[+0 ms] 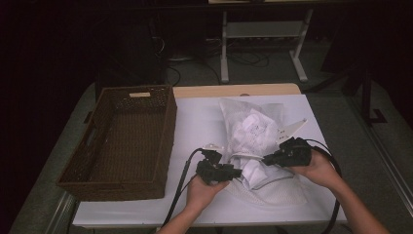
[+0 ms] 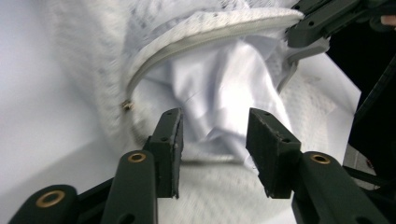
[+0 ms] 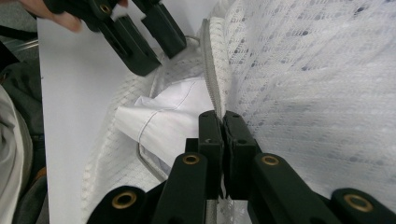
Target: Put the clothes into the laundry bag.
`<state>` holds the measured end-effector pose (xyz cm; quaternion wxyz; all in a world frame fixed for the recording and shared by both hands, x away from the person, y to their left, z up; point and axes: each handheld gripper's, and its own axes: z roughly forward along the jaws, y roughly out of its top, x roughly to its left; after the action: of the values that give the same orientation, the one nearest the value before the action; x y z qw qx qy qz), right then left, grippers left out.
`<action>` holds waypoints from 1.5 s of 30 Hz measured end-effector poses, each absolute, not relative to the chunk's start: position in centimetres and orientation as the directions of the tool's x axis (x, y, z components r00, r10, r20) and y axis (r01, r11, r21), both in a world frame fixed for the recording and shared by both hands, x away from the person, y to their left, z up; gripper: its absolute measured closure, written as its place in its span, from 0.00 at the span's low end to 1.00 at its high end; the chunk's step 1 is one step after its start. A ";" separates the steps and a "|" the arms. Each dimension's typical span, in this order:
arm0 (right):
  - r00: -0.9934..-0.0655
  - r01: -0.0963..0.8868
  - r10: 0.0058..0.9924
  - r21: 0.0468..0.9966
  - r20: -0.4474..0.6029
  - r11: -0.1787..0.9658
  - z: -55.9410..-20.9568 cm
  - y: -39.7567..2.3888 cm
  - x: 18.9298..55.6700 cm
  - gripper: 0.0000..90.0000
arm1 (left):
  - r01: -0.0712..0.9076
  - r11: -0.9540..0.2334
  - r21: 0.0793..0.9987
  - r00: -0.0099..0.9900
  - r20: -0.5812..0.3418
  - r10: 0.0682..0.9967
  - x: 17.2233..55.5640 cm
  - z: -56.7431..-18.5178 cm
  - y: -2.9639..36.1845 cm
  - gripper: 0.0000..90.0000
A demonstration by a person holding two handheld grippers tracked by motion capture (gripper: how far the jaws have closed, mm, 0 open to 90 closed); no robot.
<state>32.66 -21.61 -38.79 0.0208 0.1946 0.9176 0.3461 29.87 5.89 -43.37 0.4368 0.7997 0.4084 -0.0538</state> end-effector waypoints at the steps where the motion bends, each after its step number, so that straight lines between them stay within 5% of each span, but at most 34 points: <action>1: -0.924 0.342 0.370 0.641 0.097 0.687 -38.8 -21.6 32.7 0.96 | 0.703 -0.281 0.653 0.655 -0.443 0.611 29.9 -43.4 6.1 0.60; 9: -0.923 0.341 0.370 0.674 0.107 0.655 -38.1 -22.7 32.4 0.96 | 0.746 -0.235 0.623 0.590 -0.457 0.666 30.3 -44.3 7.8 0.47; 12: -0.921 0.346 0.370 0.686 0.119 0.640 -37.9 -23.1 32.4 0.96 | 0.777 -0.230 0.586 0.572 -0.503 0.649 30.9 -44.9 7.9 0.54; 21: -0.923 0.342 0.365 0.688 0.119 0.640 -38.0 -22.9 32.5 0.95 | 0.767 -0.310 0.561 0.619 -0.524 0.585 31.3 -45.9 7.4 0.97; 37: -0.920 0.360 0.369 0.654 0.131 0.666 -39.6 -20.9 33.8 0.94 | 0.701 -0.235 0.673 0.668 -0.504 0.547 24.3 -42.5 13.3 0.99; 45: -0.937 0.308 0.336 0.688 0.098 0.657 -38.0 -20.9 31.7 0.77 | 0.717 -0.229 0.658 0.654 -0.522 0.548 24.9 -43.7 13.1 0.98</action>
<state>31.67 -20.94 -37.96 0.0188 0.1770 0.9101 0.3742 24.90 13.07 -43.68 0.4696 0.7786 0.4063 -0.0904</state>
